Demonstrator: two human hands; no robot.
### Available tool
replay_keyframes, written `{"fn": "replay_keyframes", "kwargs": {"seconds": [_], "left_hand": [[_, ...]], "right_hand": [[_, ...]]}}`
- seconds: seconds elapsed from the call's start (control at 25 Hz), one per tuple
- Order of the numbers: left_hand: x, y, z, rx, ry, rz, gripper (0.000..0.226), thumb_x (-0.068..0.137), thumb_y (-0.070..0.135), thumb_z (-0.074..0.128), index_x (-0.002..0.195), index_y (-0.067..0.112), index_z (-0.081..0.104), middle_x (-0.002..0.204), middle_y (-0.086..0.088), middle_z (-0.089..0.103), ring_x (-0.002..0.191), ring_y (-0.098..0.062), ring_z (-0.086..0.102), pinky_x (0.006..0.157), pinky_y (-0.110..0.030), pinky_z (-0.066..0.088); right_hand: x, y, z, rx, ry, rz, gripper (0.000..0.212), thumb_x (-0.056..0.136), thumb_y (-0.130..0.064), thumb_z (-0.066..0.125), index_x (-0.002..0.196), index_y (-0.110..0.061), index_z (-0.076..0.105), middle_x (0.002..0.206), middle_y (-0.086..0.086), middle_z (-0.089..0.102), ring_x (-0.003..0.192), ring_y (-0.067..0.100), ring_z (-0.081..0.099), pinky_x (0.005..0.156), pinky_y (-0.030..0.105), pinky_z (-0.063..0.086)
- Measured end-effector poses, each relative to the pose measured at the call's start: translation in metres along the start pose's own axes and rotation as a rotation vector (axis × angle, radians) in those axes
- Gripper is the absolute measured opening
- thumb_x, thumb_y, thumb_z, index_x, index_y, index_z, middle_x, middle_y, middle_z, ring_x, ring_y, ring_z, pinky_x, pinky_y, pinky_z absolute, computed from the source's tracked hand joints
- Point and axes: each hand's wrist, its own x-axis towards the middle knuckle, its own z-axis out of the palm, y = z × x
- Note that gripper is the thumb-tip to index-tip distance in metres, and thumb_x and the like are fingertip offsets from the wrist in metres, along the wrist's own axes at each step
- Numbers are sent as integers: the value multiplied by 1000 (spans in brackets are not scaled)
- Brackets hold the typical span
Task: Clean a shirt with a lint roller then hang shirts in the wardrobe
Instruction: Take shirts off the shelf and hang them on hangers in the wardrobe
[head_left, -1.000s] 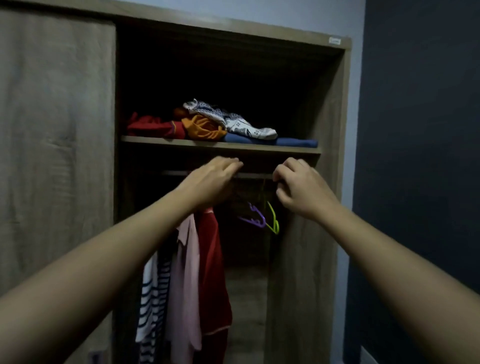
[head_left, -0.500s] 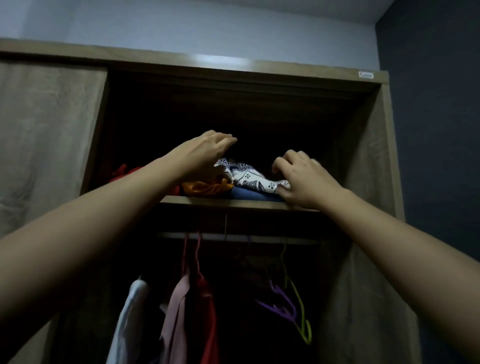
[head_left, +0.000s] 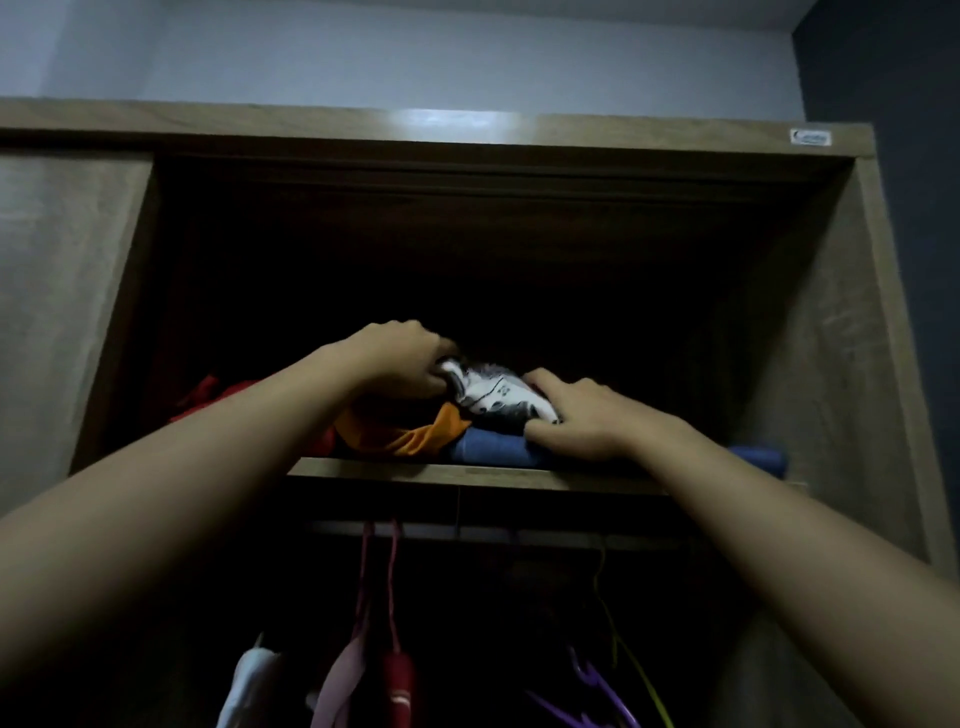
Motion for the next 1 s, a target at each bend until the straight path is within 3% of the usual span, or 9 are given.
{"fn": "replay_keyframes", "kwargs": {"seconds": [0.08,0.16,0.28,0.48,0.64,0.76,0.84,1.0], "left_hand": [[5,-10,-4,-241,71,-22,31,89,37,50,115,22,58,114,-15,62,101,-32,59,83,-38,50],[6,-17,-4,-320,35,22,30,87,36,55,113,22,58,109,-10,63,94,-24,59,77,-29,46],[5,-21,0,-285,-114,26,40,81,35,63,119,24,53,105,-2,60,89,-16,53,75,-26,42],[18,-19,2,-200,-115,-80,44,81,50,61,116,24,58,114,-7,63,99,-24,59,77,-27,45],[24,-2,3,-87,-189,-137,58,78,58,59,120,19,56,114,-7,60,101,-25,56,89,-34,48],[29,2,0,-109,-227,-138,47,82,49,60,115,16,58,103,-7,59,88,-22,51,83,-29,46],[33,5,-1,-135,-233,-146,40,84,42,62,113,14,60,108,-9,63,83,-21,52,78,-27,45],[37,29,-2,-117,-215,-149,37,87,26,57,121,12,55,117,-11,59,97,-26,55,81,-30,45]], "right_hand": [[2,6,2,28,28,0,46,87,-37,49,131,-28,36,111,14,62,94,31,59,78,33,43],[3,12,4,68,26,13,51,85,-39,55,131,-29,37,112,10,62,96,28,60,81,33,46],[11,15,6,61,47,27,65,79,-43,64,135,-27,35,119,9,61,103,28,60,87,35,49],[31,15,2,-123,30,38,68,70,-43,73,128,-27,42,120,10,58,105,32,58,83,38,49],[42,11,12,-265,31,10,48,75,-33,69,118,-21,52,120,11,59,107,32,58,81,37,47],[39,14,6,-334,129,-39,37,78,-28,67,113,-22,54,115,12,61,104,34,58,78,36,46],[32,21,-5,-306,208,-59,37,78,-25,66,112,-24,52,112,12,63,100,36,59,79,39,48],[15,42,-11,-372,259,-137,36,80,-23,62,112,-24,47,109,12,61,99,37,58,74,39,48]]}}
